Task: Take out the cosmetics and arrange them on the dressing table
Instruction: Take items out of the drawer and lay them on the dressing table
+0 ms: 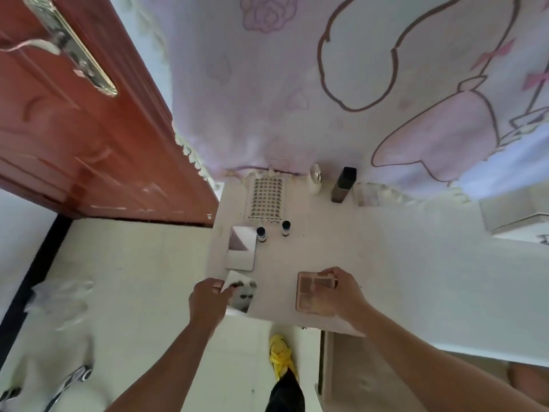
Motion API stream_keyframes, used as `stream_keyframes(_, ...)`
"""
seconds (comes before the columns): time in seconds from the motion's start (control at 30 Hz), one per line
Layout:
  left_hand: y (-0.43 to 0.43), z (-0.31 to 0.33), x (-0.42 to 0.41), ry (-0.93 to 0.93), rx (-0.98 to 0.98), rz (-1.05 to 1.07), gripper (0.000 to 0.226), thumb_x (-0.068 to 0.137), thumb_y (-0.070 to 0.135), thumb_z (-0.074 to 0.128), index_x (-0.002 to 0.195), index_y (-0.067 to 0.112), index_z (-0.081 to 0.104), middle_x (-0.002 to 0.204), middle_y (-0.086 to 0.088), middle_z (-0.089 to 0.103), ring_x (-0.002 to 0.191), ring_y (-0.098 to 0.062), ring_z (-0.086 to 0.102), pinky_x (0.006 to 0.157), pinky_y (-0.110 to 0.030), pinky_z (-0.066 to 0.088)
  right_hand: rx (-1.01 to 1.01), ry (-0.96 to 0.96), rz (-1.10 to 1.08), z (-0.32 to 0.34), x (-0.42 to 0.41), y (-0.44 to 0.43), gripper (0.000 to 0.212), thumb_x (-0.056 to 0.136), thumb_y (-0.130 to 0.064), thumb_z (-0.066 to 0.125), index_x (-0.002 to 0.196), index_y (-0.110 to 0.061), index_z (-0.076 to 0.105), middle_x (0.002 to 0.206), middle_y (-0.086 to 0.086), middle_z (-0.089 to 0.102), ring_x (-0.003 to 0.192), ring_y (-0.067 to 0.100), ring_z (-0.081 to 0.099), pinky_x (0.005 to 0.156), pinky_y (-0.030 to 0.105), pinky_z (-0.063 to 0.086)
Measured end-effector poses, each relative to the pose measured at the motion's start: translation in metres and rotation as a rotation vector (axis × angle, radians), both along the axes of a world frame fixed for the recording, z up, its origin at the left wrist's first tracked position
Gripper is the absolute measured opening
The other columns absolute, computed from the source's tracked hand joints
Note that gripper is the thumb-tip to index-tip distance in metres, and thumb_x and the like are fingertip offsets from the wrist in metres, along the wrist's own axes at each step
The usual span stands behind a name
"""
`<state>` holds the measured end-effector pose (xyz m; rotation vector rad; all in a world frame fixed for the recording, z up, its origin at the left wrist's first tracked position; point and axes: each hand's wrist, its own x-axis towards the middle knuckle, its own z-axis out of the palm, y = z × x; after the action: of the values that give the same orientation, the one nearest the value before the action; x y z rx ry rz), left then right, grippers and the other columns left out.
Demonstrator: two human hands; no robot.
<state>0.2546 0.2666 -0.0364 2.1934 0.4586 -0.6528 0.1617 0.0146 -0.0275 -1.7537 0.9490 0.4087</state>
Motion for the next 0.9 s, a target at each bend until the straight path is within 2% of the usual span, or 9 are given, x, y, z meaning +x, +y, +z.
stream_keyframes(0.1,0.002,-0.005,0.006,-0.015,0.038,-0.056,0.007,0.070,0.013,0.073,0.071,0.014,0.066,0.070,0.000,0.072,0.076,-0.021,0.067,0.073,-0.033,0.052,0.048,0.012,-0.069,-0.006,0.019,0.010,0.023,0.081,-0.016,0.076,0.097,-0.024,0.062,0.092,-0.003,0.064,0.083,0.019,0.062,0.057,0.024,0.045)
stream_keyframes(0.17,0.001,-0.007,0.008,0.010,0.038,-0.064,0.009,0.074,0.013,0.071,0.080,0.011,0.064,0.066,0.002,0.072,0.078,-0.019,0.067,0.069,-0.029,0.050,0.056,0.014,-0.109,-0.010,0.029,0.012,0.022,0.080,-0.013,0.075,0.094,-0.025,0.063,0.093,0.000,0.065,0.083,0.020,0.062,0.058,0.026,0.046)
stream_keyframes(0.37,0.003,-0.010,0.015,0.062,0.001,-0.111,0.017,0.078,0.023,0.073,0.086,0.016,0.059,0.064,0.006,0.072,0.081,-0.016,0.068,0.079,-0.034,0.052,0.013,0.094,0.042,-0.018,0.039,0.017,0.022,0.077,-0.009,0.073,0.094,-0.022,0.068,0.091,-0.001,0.067,0.087,0.022,0.063,0.066,0.027,0.050)
stream_keyframes(0.53,0.005,-0.010,0.019,0.073,-0.013,-0.130,0.016,0.079,0.020,0.074,0.085,0.015,0.060,0.066,0.003,0.073,0.079,-0.018,0.069,0.077,-0.035,0.052,-0.279,0.100,0.274,-0.022,0.033,0.034,0.027,0.085,-0.021,0.066,0.112,-0.025,0.065,0.098,-0.005,0.065,0.088,0.015,0.057,0.072,0.024,0.043)
stream_keyframes(0.7,0.006,-0.014,0.017,0.049,0.001,-0.163,0.014,0.080,0.021,0.072,0.085,0.017,0.059,0.067,0.003,0.072,0.078,-0.017,0.069,0.078,-0.039,0.054,-0.451,0.059,0.377,-0.023,0.031,0.040,0.032,0.090,-0.028,0.061,0.121,-0.027,0.060,0.109,-0.001,0.059,0.095,0.020,0.059,0.074,0.025,0.042)
stream_keyframes(0.77,0.004,-0.013,0.014,-0.014,0.042,-0.196,0.014,0.079,0.021,0.070,0.084,0.018,0.057,0.073,0.005,0.071,0.079,-0.017,0.067,0.074,-0.039,0.054,-0.472,0.049,0.397,-0.022,0.031,0.042,0.032,0.091,-0.030,0.060,0.122,-0.026,0.060,0.109,0.000,0.055,0.094,0.022,0.060,0.073,0.026,0.043)
stream_keyframes(0.83,0.000,-0.007,0.011,-0.098,0.121,-0.237,0.014,0.082,0.020,0.068,0.091,0.019,0.057,0.089,0.006,0.064,0.085,-0.016,0.062,0.070,-0.033,0.048,-0.490,0.052,0.414,-0.022,0.029,0.043,0.033,0.091,-0.032,0.059,0.123,-0.023,0.059,0.112,0.001,0.051,0.095,0.023,0.060,0.075,0.026,0.045)
stream_keyframes(0.9,-0.007,0.001,0.008,-0.179,0.183,-0.283,0.012,0.087,0.020,0.064,0.098,0.021,0.059,0.096,0.006,0.058,0.087,-0.015,0.057,0.067,-0.029,0.043,-0.500,0.055,0.424,-0.022,0.027,0.042,0.034,0.091,-0.032,0.059,0.123,-0.021,0.059,0.116,0.002,0.047,0.096,0.024,0.059,0.078,0.028,0.047)
